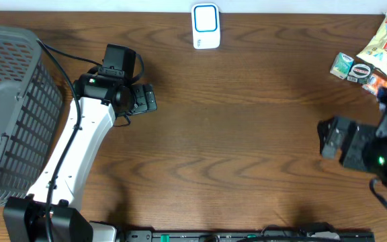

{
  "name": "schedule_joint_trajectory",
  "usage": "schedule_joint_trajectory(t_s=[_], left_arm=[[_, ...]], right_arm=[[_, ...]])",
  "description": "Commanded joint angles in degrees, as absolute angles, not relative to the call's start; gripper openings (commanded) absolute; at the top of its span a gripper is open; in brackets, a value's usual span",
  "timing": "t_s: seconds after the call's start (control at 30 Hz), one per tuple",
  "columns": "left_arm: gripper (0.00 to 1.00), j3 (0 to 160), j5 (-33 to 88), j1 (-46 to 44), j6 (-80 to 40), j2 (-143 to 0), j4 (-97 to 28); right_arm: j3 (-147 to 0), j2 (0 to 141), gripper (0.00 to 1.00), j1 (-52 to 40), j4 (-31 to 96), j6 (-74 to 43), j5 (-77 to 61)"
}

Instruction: Scan the item barcode

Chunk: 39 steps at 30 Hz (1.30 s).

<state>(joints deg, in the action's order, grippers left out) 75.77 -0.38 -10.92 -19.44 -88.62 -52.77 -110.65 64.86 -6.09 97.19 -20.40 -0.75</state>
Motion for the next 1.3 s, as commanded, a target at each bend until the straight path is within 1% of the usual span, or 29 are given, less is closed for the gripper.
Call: schedule_joint_trajectory(t_s=[0.0, 0.17, 0.4, 0.6, 0.77, 0.97, 1.07, 1.27], left_arm=[[0.98, 76.07, -1.13, -10.63, -19.09, -88.73, -53.10], [0.98, 76.07, -1.13, -10.63, -19.09, -88.73, -53.10], [0.98, 76.07, -1.13, -10.63, -19.09, -88.73, -53.10], [0.98, 76.07, -1.13, -10.63, -19.09, -88.73, -53.10], [0.98, 76.07, -1.13, -10.63, -19.09, -88.73, -53.10], [0.98, 76.07, -1.13, -10.63, -19.09, -88.73, -53.10], [0.98, 76.07, -1.13, -10.63, -19.09, -88.73, -53.10], [0.98, 76.07, -1.13, -10.63, -19.09, -88.73, -53.10]], right_arm=[[-109.93, 62.59, 0.99, -6.52, 97.27, -21.02, -4.32], [-109.93, 59.64, 0.99, -6.52, 97.27, -20.99, -8.64], [-109.93, 58.22, 0.99, -6.52, 97.27, -20.95, -8.51], [-109.62, 58.22, 0.99, -6.52, 97.30, -15.99, -8.32], [-106.63, 58.19, 0.99, -6.52, 97.27, -15.62, -8.32], [-96.71, 57.19, 0.99, -6.42, 94.39, -15.57, -6.13], [-89.27, 54.15, 0.99, -6.42, 87.83, -13.32, -5.28], [-71.64, 43.59, 0.99, -5.52, 74.70, -8.21, -5.30]])
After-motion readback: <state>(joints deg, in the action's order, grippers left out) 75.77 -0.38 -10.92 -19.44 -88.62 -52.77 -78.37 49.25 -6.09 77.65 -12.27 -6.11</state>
